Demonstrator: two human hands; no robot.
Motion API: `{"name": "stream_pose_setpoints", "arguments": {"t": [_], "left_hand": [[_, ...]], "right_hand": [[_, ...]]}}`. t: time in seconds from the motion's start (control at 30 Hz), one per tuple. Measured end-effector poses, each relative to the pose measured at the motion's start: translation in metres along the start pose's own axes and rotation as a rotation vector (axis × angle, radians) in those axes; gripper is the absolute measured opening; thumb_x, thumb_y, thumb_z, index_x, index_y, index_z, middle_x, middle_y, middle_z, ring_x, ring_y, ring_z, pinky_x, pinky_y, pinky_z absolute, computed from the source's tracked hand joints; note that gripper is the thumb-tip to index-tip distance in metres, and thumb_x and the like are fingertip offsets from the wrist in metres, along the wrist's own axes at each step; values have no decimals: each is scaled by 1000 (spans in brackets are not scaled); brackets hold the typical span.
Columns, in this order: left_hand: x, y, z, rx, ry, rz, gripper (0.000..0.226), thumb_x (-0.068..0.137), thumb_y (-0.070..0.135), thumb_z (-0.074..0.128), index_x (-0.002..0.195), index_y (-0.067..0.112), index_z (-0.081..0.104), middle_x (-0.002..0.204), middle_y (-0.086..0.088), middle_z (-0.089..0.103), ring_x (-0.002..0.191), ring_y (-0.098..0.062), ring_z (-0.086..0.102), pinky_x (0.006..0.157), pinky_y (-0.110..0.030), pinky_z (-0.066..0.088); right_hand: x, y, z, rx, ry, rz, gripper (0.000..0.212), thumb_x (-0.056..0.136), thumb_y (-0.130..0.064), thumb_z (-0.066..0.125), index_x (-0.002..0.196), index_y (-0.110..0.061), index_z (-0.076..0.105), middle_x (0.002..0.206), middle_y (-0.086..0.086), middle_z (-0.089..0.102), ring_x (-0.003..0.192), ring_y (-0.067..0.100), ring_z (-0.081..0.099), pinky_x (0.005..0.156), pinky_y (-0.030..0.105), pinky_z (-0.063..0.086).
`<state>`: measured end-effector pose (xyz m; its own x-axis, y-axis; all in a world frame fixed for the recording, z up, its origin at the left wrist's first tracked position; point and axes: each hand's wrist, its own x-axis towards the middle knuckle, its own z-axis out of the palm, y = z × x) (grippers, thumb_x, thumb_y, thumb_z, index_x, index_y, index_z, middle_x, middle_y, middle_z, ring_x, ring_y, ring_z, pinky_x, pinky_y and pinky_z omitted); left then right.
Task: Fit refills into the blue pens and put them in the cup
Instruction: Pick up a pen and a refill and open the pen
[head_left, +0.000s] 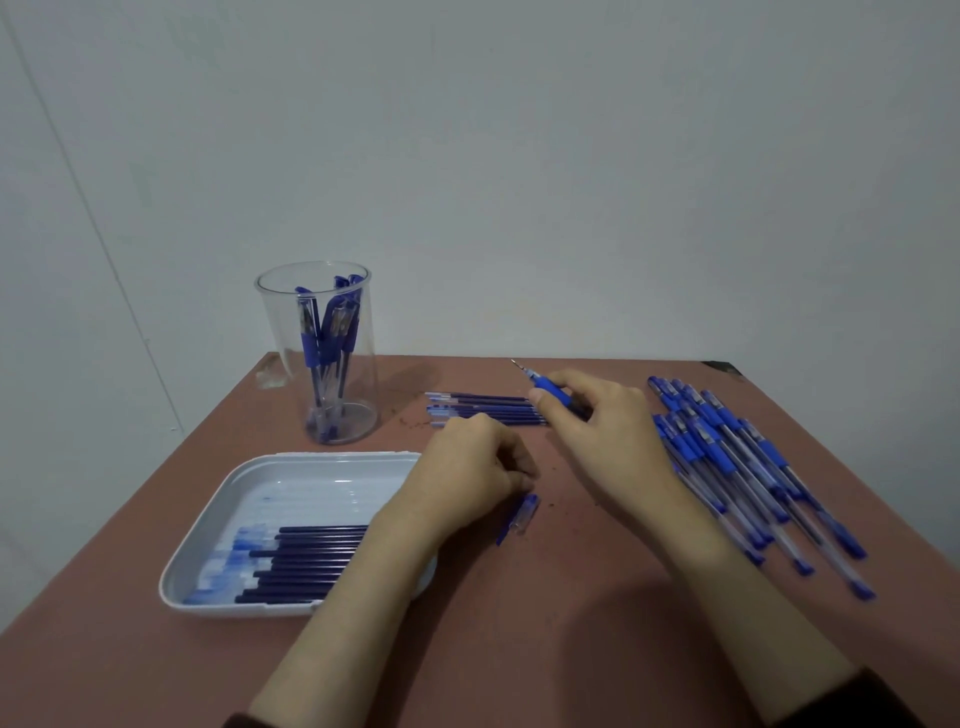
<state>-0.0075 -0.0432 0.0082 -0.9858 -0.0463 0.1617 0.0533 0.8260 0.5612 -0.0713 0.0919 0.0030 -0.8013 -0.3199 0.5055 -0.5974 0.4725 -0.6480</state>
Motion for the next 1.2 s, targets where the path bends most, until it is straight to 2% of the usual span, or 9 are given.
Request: {"name": "stream_pose_setpoints", "arguments": {"t": [0.17,0.23,0.3,0.43,0.57,0.8,0.93,1.07,1.2], "left_hand": [[1,-1,0,20,-22,11,18,80,18,71,98,22,70,81,10,65,77,-4,60,76,-21,50],[3,-1,-4,-40,84,-6,20,79,22,69,99,24,71,82,11,66,79,-3,62,72,-14,48],[4,0,-9,-254,245,-52,19,81,31,69,99,26,72,82,13,69,79,2,62,66,-5,43],[2,4,-16,-770,273,-102,19,82,34,69,97,24,74,90,11,73,87,3,65,69,-16,47],[1,5,-18,-920,286,-121,7,84,23,68,83,20,74,83,9,73,80,1,65,66,-14,48],[3,1,-29,-1379,395,-202,10,94,22,54,95,12,52,93,-13,73,82,-21,72,69,-23,58],[4,-1,-26,-1354,340,-173,19,86,5,63,105,7,59,95,-11,70,79,-13,70,70,-18,56],[2,1,-17,-1202,243,-144,15,86,-2,61,99,5,67,92,-11,72,81,-18,69,70,-19,55],[3,1,-18,-1204,429,-62,13,92,6,56,101,13,63,89,-9,73,85,-19,70,76,-28,56]], "right_hand": [[0,0,1,1,-7,13,20,91,-37,60,96,-23,72,72,-3,68,68,17,62,68,42,53],[1,2,1,17,1,20,21,91,-38,60,97,-23,72,72,-2,68,68,17,63,68,43,54],[1,3,1,62,-7,23,23,90,-41,58,98,-25,71,74,-3,70,70,17,65,68,44,55],[-2,-1,2,113,-74,-20,20,91,-46,57,95,-31,69,72,-1,68,68,21,63,64,47,53],[-2,-4,2,175,-112,-42,12,91,-37,60,95,-32,70,78,-1,69,76,23,64,72,48,52],[-2,3,1,96,-99,-31,7,87,-35,62,85,-32,69,69,0,65,67,21,58,66,43,49],[-3,3,3,88,-117,-33,8,87,-37,62,83,-34,68,64,-1,61,62,19,55,61,40,47],[-3,0,3,141,-133,-43,8,89,-31,64,88,-30,71,69,1,65,66,22,58,62,40,47],[-2,3,2,134,-123,-9,8,88,-33,64,84,-31,70,68,2,62,61,18,51,60,36,44]]}}
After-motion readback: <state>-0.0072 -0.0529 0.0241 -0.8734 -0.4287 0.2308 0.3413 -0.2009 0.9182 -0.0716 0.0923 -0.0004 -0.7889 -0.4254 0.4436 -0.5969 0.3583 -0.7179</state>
